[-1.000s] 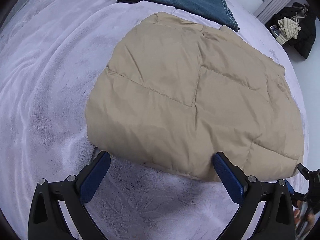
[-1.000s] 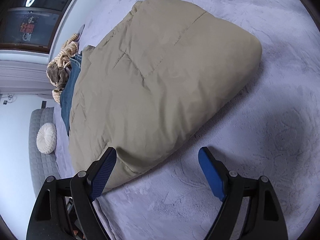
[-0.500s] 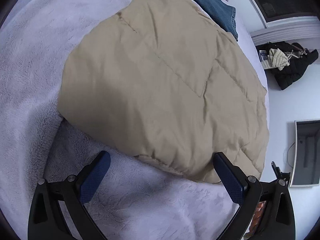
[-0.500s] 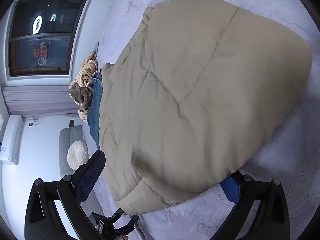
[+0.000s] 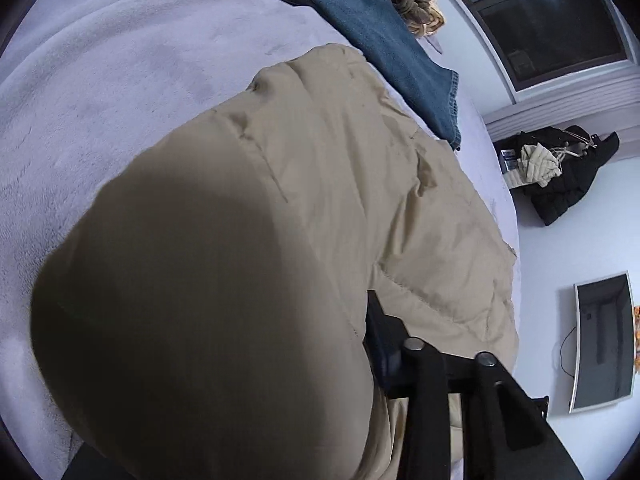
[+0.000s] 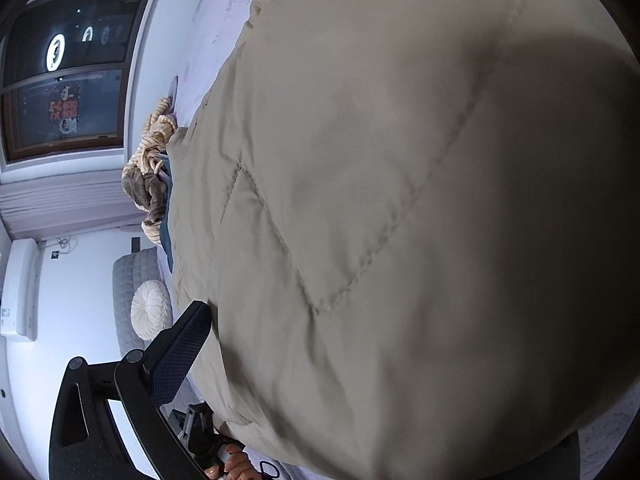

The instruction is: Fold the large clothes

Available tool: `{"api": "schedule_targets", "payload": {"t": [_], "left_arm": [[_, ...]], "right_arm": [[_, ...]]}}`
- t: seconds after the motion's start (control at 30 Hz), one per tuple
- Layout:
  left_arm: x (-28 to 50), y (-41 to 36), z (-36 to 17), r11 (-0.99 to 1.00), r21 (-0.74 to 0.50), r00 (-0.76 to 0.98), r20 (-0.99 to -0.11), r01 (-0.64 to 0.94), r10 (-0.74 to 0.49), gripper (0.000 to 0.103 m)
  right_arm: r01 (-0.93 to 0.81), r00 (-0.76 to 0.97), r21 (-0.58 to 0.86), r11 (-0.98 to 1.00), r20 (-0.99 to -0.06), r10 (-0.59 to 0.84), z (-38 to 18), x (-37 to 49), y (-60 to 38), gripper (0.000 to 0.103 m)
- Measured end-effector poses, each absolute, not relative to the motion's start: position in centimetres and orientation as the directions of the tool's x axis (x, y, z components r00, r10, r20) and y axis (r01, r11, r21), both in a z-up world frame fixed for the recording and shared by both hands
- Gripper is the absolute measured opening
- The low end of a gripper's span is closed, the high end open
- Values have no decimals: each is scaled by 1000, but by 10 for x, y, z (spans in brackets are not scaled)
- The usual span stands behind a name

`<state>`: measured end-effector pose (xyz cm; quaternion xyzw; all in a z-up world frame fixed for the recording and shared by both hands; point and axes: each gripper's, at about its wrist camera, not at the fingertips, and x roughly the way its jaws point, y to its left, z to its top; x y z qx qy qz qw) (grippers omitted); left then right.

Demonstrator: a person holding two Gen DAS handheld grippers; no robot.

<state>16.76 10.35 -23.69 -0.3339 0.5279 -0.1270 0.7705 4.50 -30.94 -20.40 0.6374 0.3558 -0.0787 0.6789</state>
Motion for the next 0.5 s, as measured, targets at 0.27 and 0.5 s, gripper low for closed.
{"api": "schedule_targets", "payload": {"t": [0.27,0.5], "left_arm": [[160,92,-187,848,-526,457,-742,56,-491,22],[133,101,-151,858,-481,462,-728,182,-506,22]], "right_arm": [[537,754,821,195,-571,326,-187,36,-303,28],[525,757,812,256,-583,295,-152,16,-285,25]]}}
